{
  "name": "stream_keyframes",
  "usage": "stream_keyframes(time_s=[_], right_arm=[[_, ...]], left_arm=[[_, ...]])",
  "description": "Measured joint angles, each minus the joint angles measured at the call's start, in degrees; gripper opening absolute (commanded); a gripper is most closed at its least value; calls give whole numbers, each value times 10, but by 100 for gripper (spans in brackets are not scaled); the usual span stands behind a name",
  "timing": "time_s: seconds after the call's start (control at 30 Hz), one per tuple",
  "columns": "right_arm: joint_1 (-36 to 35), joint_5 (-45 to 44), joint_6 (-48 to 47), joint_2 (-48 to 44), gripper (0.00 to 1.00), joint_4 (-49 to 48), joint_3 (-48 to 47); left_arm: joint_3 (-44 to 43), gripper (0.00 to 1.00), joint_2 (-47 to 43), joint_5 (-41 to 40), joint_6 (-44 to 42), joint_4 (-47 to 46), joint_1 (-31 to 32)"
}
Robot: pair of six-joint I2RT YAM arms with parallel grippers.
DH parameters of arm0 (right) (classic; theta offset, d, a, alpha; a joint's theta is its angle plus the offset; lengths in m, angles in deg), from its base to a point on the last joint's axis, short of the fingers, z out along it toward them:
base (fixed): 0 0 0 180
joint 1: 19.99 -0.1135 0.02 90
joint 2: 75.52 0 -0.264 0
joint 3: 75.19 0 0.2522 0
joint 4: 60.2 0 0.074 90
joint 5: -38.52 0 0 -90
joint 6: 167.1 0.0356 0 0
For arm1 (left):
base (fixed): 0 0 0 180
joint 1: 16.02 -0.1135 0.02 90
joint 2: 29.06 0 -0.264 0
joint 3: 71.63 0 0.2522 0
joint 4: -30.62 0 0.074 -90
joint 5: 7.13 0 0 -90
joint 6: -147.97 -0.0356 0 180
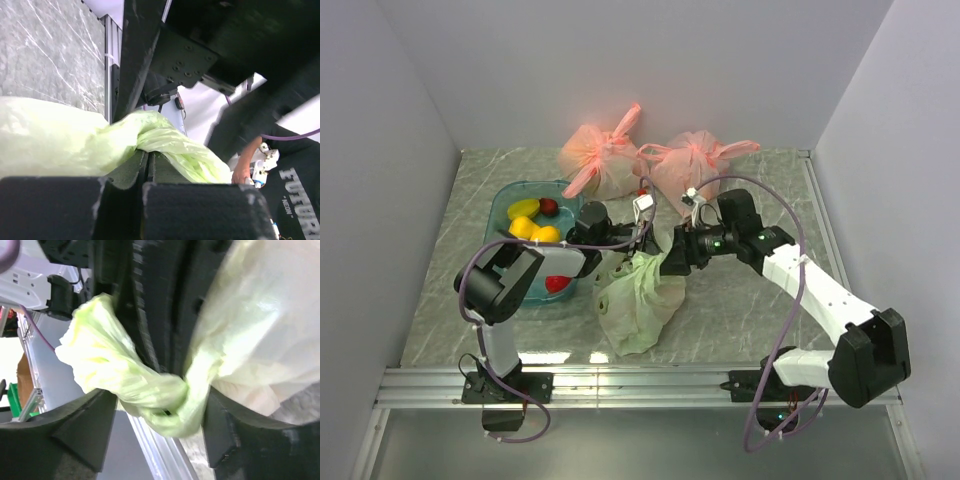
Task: Place the fake fruits into the plastic bag and tie a complex knot
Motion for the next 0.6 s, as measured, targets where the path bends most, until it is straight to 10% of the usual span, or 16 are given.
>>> stream_keyframes(time_s=[0.43,0.6], right_arm=[[10,43,37,72,51,-21,-33],[10,51,45,77,71,-23,-39]], left_arm=[[-20,0,-32,48,-160,214,3],[-58,0,-49,53,-296,369,13]])
